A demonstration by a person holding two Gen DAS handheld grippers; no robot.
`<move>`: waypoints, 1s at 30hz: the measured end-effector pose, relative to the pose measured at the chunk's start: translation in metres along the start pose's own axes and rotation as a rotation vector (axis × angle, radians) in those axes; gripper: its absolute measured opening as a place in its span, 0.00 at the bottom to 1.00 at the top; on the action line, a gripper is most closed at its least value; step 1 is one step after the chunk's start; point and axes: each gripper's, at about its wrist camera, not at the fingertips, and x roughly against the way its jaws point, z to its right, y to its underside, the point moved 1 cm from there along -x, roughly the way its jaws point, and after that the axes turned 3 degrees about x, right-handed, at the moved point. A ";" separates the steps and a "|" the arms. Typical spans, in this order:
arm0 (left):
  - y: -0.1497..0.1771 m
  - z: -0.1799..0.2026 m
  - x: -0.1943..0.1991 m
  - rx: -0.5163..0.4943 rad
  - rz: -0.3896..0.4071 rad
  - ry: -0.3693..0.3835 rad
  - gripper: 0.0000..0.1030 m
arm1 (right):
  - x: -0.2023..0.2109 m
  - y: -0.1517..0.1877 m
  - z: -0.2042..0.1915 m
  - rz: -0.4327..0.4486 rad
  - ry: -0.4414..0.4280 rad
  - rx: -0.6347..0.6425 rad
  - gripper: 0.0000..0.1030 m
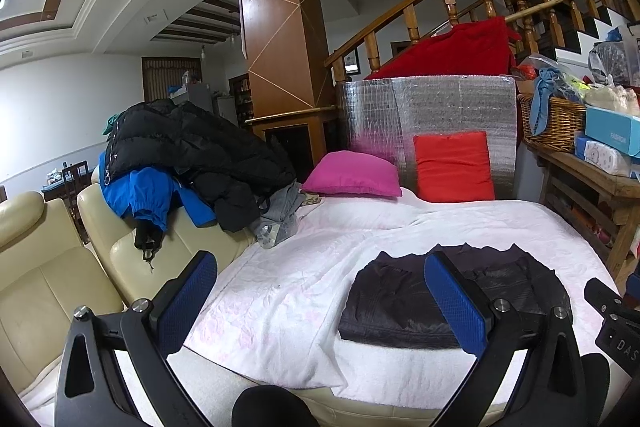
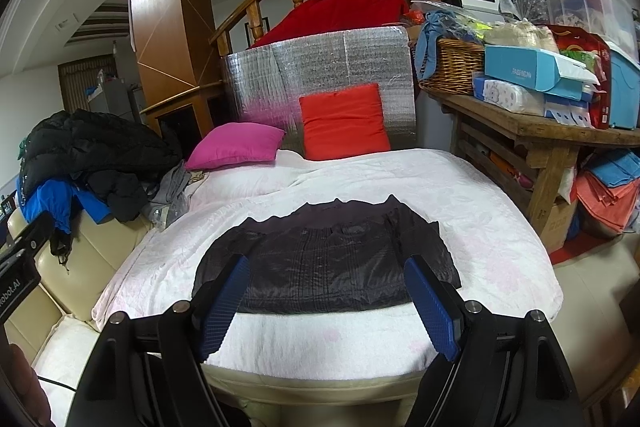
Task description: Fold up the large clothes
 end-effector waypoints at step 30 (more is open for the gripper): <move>-0.008 0.030 -0.089 -0.006 -0.112 0.034 1.00 | -0.097 -0.023 -0.016 -0.110 0.034 0.042 0.80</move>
